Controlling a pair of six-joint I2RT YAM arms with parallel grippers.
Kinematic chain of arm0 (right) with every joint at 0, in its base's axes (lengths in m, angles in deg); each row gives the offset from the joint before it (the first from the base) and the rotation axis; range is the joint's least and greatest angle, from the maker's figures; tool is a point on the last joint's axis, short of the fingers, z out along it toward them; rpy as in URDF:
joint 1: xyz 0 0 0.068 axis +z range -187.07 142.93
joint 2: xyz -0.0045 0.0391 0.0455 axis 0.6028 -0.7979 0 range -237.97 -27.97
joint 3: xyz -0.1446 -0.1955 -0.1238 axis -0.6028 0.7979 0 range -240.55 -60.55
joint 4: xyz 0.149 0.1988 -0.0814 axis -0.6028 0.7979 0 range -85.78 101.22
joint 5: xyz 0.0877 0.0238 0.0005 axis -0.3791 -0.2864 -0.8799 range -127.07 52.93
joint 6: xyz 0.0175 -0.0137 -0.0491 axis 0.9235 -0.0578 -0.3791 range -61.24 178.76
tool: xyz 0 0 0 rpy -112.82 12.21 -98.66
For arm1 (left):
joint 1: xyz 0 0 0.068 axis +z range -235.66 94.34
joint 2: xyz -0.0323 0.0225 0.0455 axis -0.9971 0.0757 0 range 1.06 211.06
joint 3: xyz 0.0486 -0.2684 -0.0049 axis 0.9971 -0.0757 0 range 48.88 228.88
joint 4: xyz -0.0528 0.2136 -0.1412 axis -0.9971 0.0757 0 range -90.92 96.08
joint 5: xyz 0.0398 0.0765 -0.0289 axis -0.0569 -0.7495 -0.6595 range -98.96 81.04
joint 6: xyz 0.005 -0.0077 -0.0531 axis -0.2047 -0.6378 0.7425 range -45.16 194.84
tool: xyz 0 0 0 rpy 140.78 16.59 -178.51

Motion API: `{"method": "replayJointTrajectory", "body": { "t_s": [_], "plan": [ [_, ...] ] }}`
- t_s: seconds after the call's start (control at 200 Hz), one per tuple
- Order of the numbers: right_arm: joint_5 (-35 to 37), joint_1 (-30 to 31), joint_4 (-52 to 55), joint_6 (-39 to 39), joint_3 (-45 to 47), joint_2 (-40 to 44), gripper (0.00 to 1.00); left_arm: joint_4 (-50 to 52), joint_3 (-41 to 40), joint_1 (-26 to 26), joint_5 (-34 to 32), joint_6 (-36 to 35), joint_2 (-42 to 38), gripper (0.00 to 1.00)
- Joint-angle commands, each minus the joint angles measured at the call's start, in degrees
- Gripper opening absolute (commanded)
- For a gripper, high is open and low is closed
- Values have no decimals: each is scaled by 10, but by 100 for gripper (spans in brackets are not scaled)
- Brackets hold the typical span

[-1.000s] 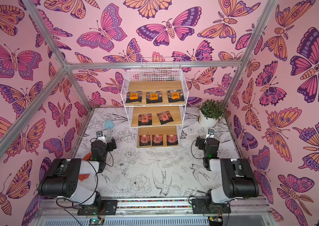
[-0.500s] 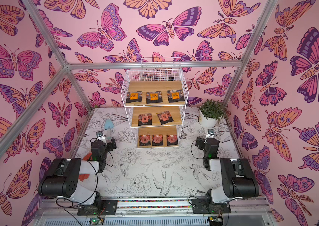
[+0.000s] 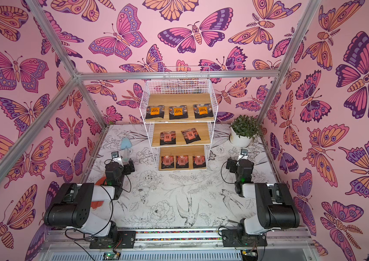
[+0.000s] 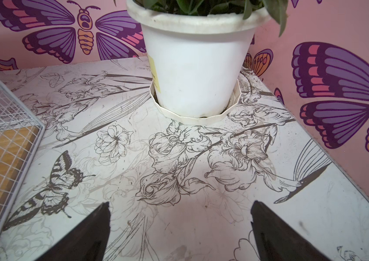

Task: Remove the tea bags from the shelf
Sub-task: Pick up the tea bag from the shelf.

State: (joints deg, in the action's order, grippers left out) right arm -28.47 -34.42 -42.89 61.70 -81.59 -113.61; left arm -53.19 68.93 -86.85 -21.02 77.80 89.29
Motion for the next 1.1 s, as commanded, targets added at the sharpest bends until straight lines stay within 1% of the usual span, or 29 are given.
{"method": "replayJointTrajectory", "body": {
  "t_s": [0.0, 0.265, 0.366, 0.451, 0.511, 0.536, 0.576, 0.621, 0.651, 0.696, 0.711, 0.761, 0.841, 0.956, 1.021, 1.097],
  "plan": [
    [-10, -8, 0, -3, -16, -7, 99, -7, 7, -3, -9, -5, 6, 100],
    [-17, -12, 2, -1, -17, -7, 99, -9, 7, -13, -19, -14, 6, 100],
    [-20, -12, 1, -1, -17, -6, 99, -10, 6, -25, -45, -21, -3, 100],
    [-14, -14, -1, 1, -18, -6, 99, 9, 8, -31, -56, -25, -17, 100],
    [-11, -13, 11, 2, -26, 4, 99, 0, 2, -37, -69, -26, -19, 100],
    [-15, -13, 30, 0, -34, 12, 99, -10, -1, -39, -72, -26, -18, 100],
    [-18, -13, 90, -1, -56, 35, 99, -25, -6, -41, -76, -27, -15, 100],
    [-13, -13, 186, 2, -92, 62, 99, -29, -6, -43, -78, -28, -15, 100],
    [-4, -13, 214, 5, -108, 72, 99, -28, -6, -42, -79, -29, -17, 100],
    [-4, -13, 236, 1, -126, 81, 99, -38, -6, -46, -82, -32, -18, 100],
    [-6, -13, 240, -1, -131, 85, 99, -44, -26, -49, -85, -34, -18, 100],
    [-7, -13, 245, -7, -141, 88, 99, -71, -41, -52, -90, -37, -16, 100],
    [-12, -13, 268, -7, -166, 97, 99, -85, -47, -54, -93, -39, -15, 100],
    [-45, -12, 377, -19, -229, 128, 99, -85, -47, -56, -89, -41, -17, 100],
    [-42, -13, 414, -24, -258, 145, 99, -62, -35, -52, -74, -43, -17, 100],
    [-34, -13, 421, -33, -274, 157, 99, -4, -18, -41, -51, -39, -24, 100]
  ]
}}
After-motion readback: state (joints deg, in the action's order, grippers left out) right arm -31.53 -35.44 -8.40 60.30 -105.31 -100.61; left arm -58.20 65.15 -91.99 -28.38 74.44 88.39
